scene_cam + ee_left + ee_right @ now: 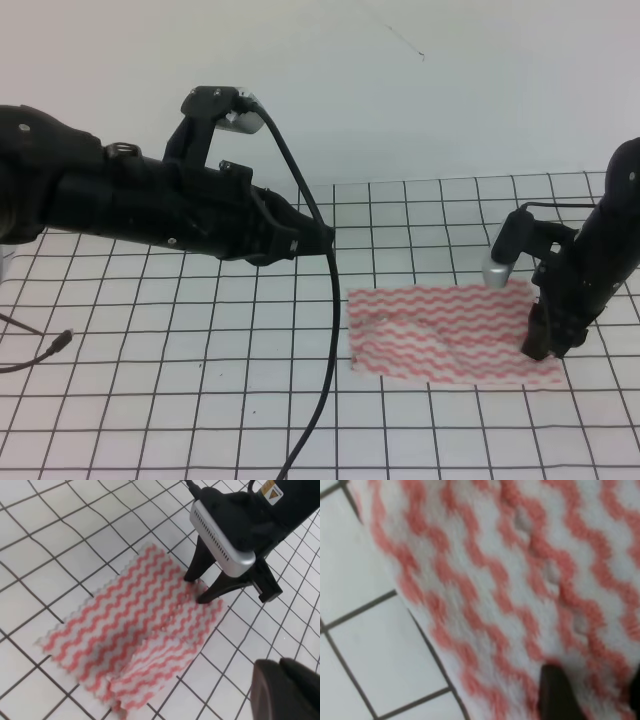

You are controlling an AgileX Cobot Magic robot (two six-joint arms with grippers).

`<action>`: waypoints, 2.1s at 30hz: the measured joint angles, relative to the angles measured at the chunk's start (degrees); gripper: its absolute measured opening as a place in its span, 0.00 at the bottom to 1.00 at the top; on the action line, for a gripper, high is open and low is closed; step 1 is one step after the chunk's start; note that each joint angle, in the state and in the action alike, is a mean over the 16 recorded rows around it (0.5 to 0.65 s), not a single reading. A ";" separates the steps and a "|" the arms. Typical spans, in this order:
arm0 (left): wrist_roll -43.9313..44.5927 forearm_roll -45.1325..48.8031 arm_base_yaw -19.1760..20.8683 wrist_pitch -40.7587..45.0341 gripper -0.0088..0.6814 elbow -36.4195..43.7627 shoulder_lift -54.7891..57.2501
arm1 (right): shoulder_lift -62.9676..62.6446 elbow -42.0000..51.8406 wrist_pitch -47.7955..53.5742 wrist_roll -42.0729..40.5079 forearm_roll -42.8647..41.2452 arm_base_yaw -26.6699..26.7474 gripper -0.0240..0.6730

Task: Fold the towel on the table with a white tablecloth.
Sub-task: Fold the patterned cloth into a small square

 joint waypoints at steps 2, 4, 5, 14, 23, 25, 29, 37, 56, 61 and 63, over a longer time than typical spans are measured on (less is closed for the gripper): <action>-0.03 0.00 0.00 -0.02 0.01 0.00 0.00 | 0.17 -0.25 0.58 -0.02 0.06 0.00 0.44; -0.05 0.00 0.00 -0.05 0.01 0.00 0.00 | 0.28 -0.67 1.43 -0.02 0.09 0.00 0.39; -0.06 0.00 0.00 -0.06 0.01 0.00 0.00 | 0.32 -0.96 1.94 -0.02 0.09 0.00 0.37; -0.13 0.00 0.00 -0.18 0.01 0.00 0.00 | 0.59 -4.24 6.87 0.69 -0.08 0.00 0.32; -0.14 0.00 0.00 -0.20 0.01 0.00 0.00 | 0.64 -6.15 8.48 -0.18 1.16 0.16 0.47; -0.14 0.00 0.00 -0.20 0.01 0.00 0.00 | 0.64 -6.21 8.35 -0.90 1.78 0.31 0.50; -0.13 0.00 0.00 -0.20 0.01 0.00 0.00 | 0.64 -6.24 7.58 -2.51 3.30 0.60 0.54; -0.14 0.01 0.00 -0.18 0.01 0.01 -0.03 | 0.82 -6.28 5.04 -4.57 5.34 1.12 0.55; -0.08 0.60 0.00 -0.18 0.01 0.00 0.00 | 4.16 -6.50 -1.01 -1.21 4.38 1.16 0.41; -0.08 0.72 0.06 -0.22 0.01 0.00 -0.03 | 4.02 -6.52 -0.99 -1.03 3.18 1.16 0.41; -0.09 0.75 0.07 -0.22 0.01 0.00 -0.04 | 3.68 -6.50 -0.58 -1.07 2.47 1.16 0.41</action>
